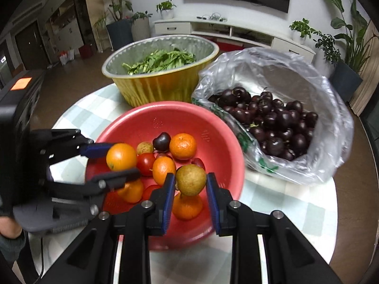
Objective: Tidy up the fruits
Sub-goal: 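Carry the orange and yellow-brown fruit in both grippers over the red colander, then open both grippers to drop the orange and fruit into the colander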
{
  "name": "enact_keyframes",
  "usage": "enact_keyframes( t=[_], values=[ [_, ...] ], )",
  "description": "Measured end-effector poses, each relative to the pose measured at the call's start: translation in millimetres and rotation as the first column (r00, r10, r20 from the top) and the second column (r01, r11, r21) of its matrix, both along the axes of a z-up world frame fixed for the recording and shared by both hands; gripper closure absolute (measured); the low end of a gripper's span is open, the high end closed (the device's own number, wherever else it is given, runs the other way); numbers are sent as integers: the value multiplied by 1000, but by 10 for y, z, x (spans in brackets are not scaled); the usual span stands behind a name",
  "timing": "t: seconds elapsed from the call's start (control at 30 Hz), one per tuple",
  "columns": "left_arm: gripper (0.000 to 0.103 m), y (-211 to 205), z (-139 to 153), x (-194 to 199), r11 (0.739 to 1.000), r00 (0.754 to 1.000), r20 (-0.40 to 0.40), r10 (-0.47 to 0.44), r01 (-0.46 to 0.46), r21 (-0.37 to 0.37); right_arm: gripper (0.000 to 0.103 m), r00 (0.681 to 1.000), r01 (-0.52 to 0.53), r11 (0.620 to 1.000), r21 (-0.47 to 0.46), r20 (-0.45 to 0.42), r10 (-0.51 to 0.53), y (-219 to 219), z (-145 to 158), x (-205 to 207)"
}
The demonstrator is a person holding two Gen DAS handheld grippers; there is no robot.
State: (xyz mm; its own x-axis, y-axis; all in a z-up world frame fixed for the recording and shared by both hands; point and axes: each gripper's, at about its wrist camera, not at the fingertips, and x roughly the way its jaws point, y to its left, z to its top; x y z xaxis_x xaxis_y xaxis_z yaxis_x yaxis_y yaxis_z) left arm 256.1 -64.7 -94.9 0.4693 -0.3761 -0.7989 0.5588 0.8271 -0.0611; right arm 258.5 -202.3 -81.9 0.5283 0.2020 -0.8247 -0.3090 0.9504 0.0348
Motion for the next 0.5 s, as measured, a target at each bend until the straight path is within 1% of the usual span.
enact_keyframes(
  t=[0.17, 0.5],
  values=[
    [69, -63, -58, 27, 1000, 1000, 1, -6, 6, 3, 74, 1000, -9, 999, -46, -10, 8, 55, -116, 47],
    [68, -134, -115, 14, 999, 1000, 8, -22, 22, 26, 74, 1000, -6, 997, -79, -24, 4, 64, -215, 65]
  ],
)
